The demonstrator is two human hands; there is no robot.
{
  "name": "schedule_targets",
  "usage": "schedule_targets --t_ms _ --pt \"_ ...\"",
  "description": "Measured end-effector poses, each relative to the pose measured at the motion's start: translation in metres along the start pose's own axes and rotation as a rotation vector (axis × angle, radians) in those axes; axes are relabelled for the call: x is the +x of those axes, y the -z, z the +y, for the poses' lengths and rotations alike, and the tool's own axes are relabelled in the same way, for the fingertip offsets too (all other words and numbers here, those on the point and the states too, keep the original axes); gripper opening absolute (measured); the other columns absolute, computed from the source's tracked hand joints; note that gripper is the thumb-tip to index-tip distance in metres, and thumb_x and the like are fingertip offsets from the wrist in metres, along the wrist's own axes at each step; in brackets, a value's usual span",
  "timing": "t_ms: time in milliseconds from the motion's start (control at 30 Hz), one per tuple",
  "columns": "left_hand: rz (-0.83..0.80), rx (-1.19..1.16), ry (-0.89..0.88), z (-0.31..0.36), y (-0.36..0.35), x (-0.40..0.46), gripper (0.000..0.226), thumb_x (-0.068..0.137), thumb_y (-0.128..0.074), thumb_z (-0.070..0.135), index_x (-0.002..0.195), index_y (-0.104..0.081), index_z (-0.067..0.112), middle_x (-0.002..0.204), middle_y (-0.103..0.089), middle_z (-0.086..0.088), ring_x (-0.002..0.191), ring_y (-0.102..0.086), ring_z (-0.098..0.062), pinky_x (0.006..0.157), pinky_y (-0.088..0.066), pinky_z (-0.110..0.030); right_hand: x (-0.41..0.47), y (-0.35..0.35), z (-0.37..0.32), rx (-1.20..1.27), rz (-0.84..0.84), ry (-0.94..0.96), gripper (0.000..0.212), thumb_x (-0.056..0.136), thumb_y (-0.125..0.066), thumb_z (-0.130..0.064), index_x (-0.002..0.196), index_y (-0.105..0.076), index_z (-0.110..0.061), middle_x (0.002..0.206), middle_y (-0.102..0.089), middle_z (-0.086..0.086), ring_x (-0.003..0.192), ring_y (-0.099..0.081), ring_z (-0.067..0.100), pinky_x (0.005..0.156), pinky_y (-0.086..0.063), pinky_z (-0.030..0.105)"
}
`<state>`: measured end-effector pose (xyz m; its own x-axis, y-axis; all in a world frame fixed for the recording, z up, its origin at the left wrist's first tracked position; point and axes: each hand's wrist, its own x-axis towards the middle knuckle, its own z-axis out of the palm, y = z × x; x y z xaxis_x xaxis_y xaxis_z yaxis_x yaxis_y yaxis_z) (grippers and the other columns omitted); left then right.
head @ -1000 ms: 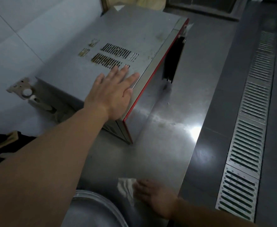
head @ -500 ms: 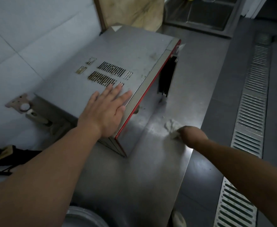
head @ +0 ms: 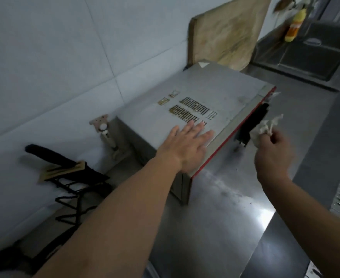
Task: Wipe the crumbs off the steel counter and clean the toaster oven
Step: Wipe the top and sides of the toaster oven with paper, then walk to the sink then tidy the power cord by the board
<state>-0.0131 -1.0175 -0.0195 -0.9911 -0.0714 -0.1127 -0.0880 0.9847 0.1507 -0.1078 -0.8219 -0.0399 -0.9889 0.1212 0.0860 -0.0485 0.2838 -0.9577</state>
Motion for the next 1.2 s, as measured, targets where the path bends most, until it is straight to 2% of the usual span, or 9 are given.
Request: schedule_targets --t_ms 233,300,367,433,533,733,900,1067,1200 --pt "0.028 -0.288 0.108 -0.012 0.016 -0.005 0.046 0.103 -0.04 0.029 0.149 -0.04 0.025 0.162 -0.025 0.003 0.149 -0.017 -0.015 0.121 -0.011 -0.033 -0.009 -0.05 -0.087 -0.282 -0.397 0.456 0.026 0.092 -0.055 -0.026 0.117 -0.064 -0.026 0.095 -0.066 -0.005 0.08 -0.062 0.015 0.07 -0.049 0.029" --pt "0.19 -0.458 0.251 -0.014 0.017 -0.018 0.037 0.1 -0.046 0.025 0.136 -0.056 0.025 0.145 -0.051 0.0 0.132 -0.045 -0.022 0.105 -0.037 -0.033 -0.016 -0.06 -0.097 -0.389 -0.703 0.48 0.024 0.093 -0.058 -0.033 0.115 -0.066 -0.029 0.105 -0.069 -0.004 0.093 -0.064 0.016 0.081 -0.053 0.035" --pt "0.415 -0.686 0.48 -0.023 0.024 -0.032 0.029 0.098 -0.048 0.02 0.119 -0.068 0.024 0.122 -0.067 -0.002 0.111 -0.059 -0.023 0.09 -0.044 -0.029 -0.024 -0.063 -0.098 -0.521 -0.937 0.525 0.029 0.094 -0.058 -0.039 0.121 -0.066 -0.032 0.12 -0.068 -0.006 0.108 -0.061 0.012 0.093 -0.047 0.031" --pt "0.647 -0.836 0.751 -0.044 0.037 -0.046 0.031 0.096 -0.048 0.014 0.115 -0.072 0.022 0.121 -0.068 -0.003 0.111 -0.06 -0.024 0.099 -0.046 -0.03 -0.027 -0.062 -0.096 -0.594 -0.983 0.598 0.03 0.096 -0.055 -0.036 0.124 -0.066 -0.03 0.127 -0.065 -0.009 0.116 -0.058 0.009 0.095 -0.041 0.023" --pt "0.812 -0.762 1.032 -0.071 0.054 -0.077 0.035 0.093 -0.044 0.01 0.112 -0.072 0.021 0.122 -0.066 -0.008 0.113 -0.058 -0.03 0.096 -0.043 -0.03 -0.03 -0.064 -0.094 -0.562 -0.913 0.589 0.03 0.097 -0.052 -0.025 0.124 -0.067 -0.025 0.127 -0.065 -0.008 0.117 -0.058 0.009 0.091 -0.039 0.019" --pt "0.775 -0.635 0.884 -0.059 0.059 -0.109 0.036 0.094 -0.045 0.01 0.122 -0.065 0.019 0.128 -0.062 -0.004 0.107 -0.056 -0.02 0.087 -0.035 -0.022 -0.048 -0.09 -0.093 -0.609 -0.863 0.628 0.037 0.095 -0.052 -0.04 0.129 -0.061 -0.029 0.134 -0.06 -0.003 0.12 -0.055 0.019 0.098 -0.044 0.033" --pt "0.566 -0.306 0.654 -0.056 0.047 -0.116 0.044 0.095 -0.048 0.02 0.14 -0.051 0.019 0.158 -0.031 -0.005 0.146 -0.024 -0.025 0.119 -0.024 -0.041 -0.068 -0.114 -0.085 -0.746 -0.922 0.802 0.052 0.096 -0.045 -0.051 0.143 -0.044 -0.03 0.144 -0.045 -0.004 0.129 -0.044 0.021 0.104 -0.038 0.038" --pt "0.448 0.013 0.511 -0.044 0.05 -0.118 0.054 0.099 -0.044 0.035 0.151 -0.034 0.024 0.165 -0.01 -0.008 0.151 0.0 -0.027 0.122 -0.004 -0.047 -0.049 -0.095 -0.071 -0.75 -0.94 0.829 0.042 0.102 -0.043 -0.037 0.144 -0.045 -0.032 0.153 -0.038 -0.007 0.142 -0.031 0.018 0.115 -0.024 0.034" --pt "0.296 0.098 0.509 -0.025 0.056 -0.11 0.056 0.1 -0.034 0.044 0.154 -0.025 0.03 0.166 0.0 -0.006 0.151 0.01 -0.028 0.12 0.002 -0.054 -0.015 -0.064 -0.061 -0.804 -0.932 0.798 0.044 0.096 -0.049 -0.019 0.138 -0.054 -0.032 0.147 -0.047 -0.008 0.134 -0.044 0.019 0.108 -0.039 0.036"
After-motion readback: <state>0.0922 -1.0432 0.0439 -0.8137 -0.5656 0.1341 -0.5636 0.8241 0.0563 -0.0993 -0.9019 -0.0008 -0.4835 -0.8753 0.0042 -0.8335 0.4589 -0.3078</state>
